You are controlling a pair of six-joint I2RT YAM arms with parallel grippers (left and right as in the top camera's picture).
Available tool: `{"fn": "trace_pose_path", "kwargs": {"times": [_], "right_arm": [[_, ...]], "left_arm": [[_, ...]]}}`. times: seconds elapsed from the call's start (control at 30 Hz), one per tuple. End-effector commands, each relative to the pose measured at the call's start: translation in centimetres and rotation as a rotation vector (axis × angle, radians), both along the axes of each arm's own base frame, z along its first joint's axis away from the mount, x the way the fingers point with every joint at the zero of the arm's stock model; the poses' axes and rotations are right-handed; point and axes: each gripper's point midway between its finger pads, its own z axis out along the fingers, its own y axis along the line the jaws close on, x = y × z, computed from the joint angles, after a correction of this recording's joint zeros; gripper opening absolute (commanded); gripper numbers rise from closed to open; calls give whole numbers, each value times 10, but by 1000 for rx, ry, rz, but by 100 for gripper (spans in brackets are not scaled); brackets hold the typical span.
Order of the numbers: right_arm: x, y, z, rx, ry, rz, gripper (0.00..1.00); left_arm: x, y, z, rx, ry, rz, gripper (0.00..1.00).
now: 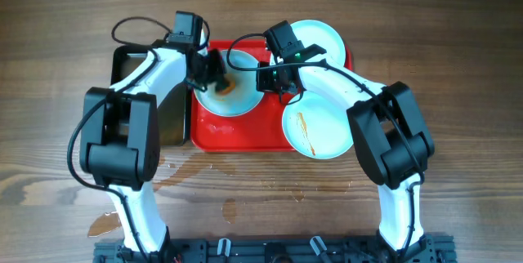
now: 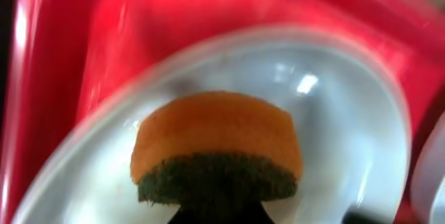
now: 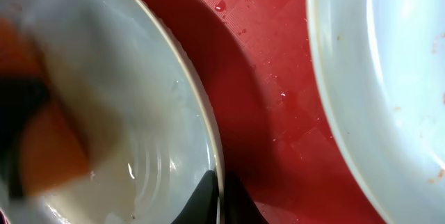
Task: Clean dirty plates on tray and stack at the side
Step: 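Scrub the plate with the sponge while right gripper holds its rim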
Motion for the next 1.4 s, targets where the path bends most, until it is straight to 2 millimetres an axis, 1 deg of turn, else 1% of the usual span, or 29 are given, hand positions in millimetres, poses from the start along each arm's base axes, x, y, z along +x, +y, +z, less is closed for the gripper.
{"fn": "trace_pose_path", "kwargs": {"times": [0.0,0.03,0.1,0.23,0.3,0.33,0.4,0.43,0.47,0.53,0.6,0.67,0.7,0.73,0.77,0.83,0.9,0.97,1.0,1.07,1.13,1.23,1.37], "right_arm": [[-9,17,-5,50,32,50,6],[-9,17,-5,50,31,50,6],[-9,17,-5,50,31,50,6],[-9,18,-5,51,30,50,6],[-10,18,-4,56,33,52,6],[-10,18,-4,56,33,52,6],[-10,18,-4,56,34,52,6],[-10,18,-4,56,34,52,6],[-10,18,-4,56,34,52,6],[-10,18,-4,56,34,52,6],[-10,18,-5,54,32,58,6],[-10,18,-5,54,30,62,6],[-10,18,-4,54,30,62,6],[-10,18,-4,54,29,62,6],[-10,18,-4,54,29,61,6],[-10,18,-4,54,29,62,6],[-10,18,-4,55,29,62,6],[-10,18,-4,55,29,61,6],[-10,19,-4,56,29,61,6],[-10,20,-4,63,31,63,6],[-10,20,-4,62,30,65,6],[-10,20,-4,62,29,66,6],[-9,20,-3,65,23,65,6]], "left_arm": [[-1,16,-38,98,11,18,4],[-2,11,-37,75,11,7,4],[-8,-7,-33,-9,23,-66,4],[-30,-39,-26,-162,82,-177,4],[-38,-49,-23,-199,97,-211,4],[-40,-50,-23,-200,104,-215,4],[-39,-54,-23,-193,83,-245,4],[-36,-52,-24,-175,72,-238,4],[-30,-45,-27,-127,55,-223,4],[-20,-19,-36,9,40,-136,4],[-15,23,-44,200,59,40,4],[-19,49,-47,297,87,144,4],[-24,53,-48,312,111,159,4],[-33,54,-50,309,148,153,4],[-44,51,-52,293,196,138,4],[-79,28,-52,175,346,86,4],[-103,6,-46,60,451,24,4],[-118,-13,-39,-33,504,-40,4],[-121,-29,-34,-99,503,-92,4],[-114,-39,-34,-121,456,-130,4],[-102,-43,-34,-125,392,-161,4],[-72,-39,-36,-108,267,-152,4],[-27,-25,-37,6,75,-117,4]]}}
